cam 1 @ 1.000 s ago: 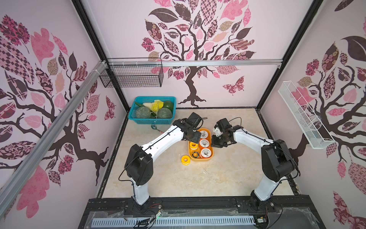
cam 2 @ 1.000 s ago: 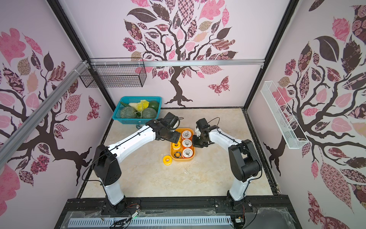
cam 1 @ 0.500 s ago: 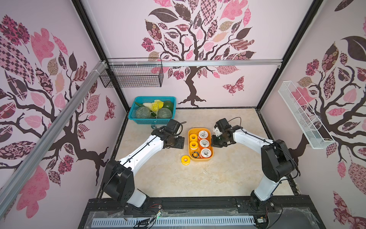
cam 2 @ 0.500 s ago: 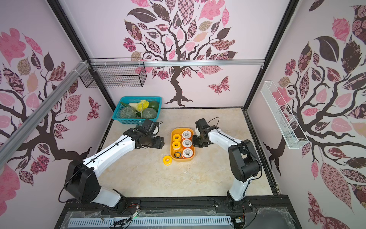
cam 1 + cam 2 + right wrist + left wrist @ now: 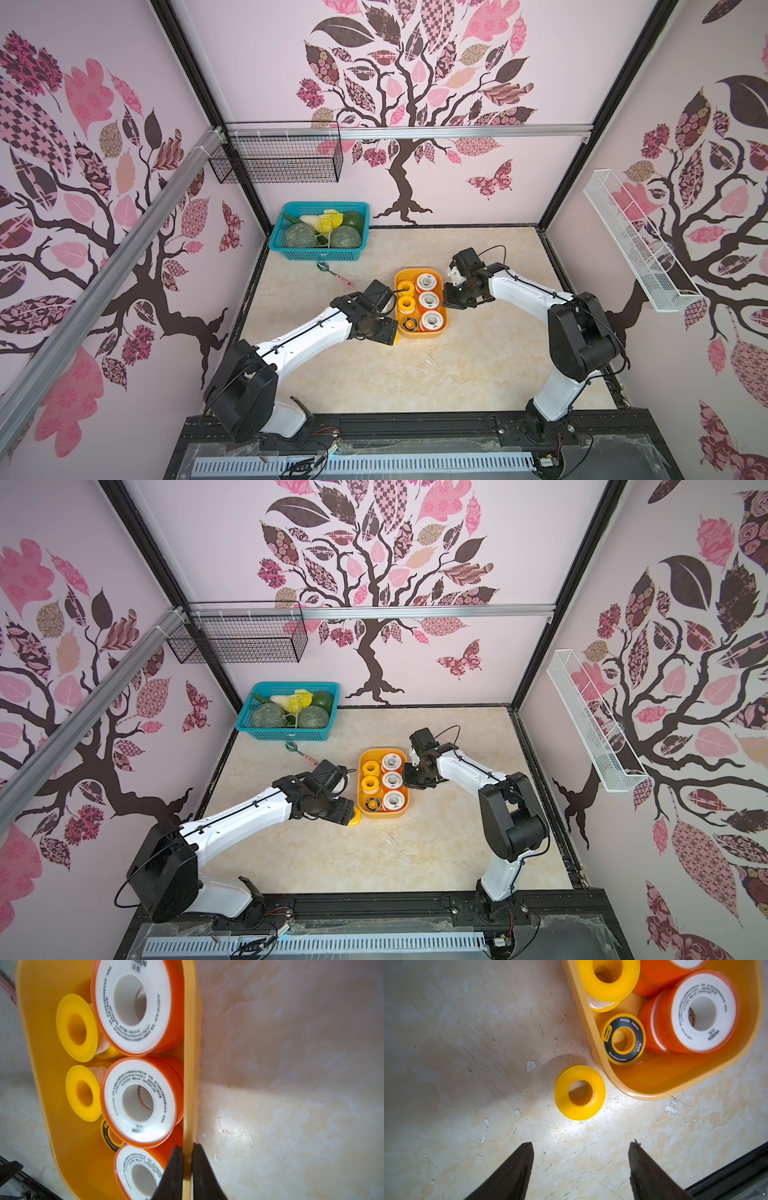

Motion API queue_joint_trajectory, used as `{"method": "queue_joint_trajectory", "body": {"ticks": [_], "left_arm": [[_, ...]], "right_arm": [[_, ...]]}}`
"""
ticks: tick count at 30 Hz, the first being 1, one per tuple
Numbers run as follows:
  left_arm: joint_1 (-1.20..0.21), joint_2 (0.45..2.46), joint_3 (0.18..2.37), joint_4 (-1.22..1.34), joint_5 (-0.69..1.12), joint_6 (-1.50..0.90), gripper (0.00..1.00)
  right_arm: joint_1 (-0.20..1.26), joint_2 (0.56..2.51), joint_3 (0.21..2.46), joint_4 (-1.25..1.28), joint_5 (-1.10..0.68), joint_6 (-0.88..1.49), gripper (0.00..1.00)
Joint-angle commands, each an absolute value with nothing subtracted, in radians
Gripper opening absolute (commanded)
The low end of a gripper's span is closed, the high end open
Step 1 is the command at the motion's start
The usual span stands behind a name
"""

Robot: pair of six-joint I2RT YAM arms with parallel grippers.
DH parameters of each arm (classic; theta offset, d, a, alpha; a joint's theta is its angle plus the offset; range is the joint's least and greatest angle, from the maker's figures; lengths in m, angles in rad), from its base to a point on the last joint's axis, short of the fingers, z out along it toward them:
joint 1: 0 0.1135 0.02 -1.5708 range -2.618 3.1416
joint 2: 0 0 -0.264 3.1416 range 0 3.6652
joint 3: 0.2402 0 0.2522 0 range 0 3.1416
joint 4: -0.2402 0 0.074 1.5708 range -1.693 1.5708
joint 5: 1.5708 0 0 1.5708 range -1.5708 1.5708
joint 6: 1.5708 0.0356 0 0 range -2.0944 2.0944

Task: Put the sealing tape into the storage box
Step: Pick up the sealing tape at the center of the board.

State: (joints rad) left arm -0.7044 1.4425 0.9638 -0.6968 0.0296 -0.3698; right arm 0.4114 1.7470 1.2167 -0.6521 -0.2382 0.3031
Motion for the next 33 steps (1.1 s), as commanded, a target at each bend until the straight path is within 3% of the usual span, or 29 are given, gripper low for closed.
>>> {"method": "queue_joint_trajectory", "body": {"ticks": [1, 9, 18, 33], "left_arm": [[-0.704, 1.462, 0.936, -0.614, 0.010, -0.395, 0.79], [-0.734, 1.531, 0.926, -0.539, 0.019, -0.324, 0.87], [-0.761, 1.620, 0.972, -0.560, -0.081, -0.292, 0.86], [-0.761, 1.707, 1.016, -0.527, -0.077, -0.269, 0.78]], "right_arm": [[0.410, 1.704, 1.239, -0.651, -0.211, 0.309, 0.14], [0.410, 1.712, 1.240, -0.649, -0.219, 0.309, 0.14], [0.411, 1.710, 1.243, -0.654, -0.217, 0.305, 0.14], [0.411, 1.710, 1.250, -0.662, -0.218, 0.302, 0.15]]}}
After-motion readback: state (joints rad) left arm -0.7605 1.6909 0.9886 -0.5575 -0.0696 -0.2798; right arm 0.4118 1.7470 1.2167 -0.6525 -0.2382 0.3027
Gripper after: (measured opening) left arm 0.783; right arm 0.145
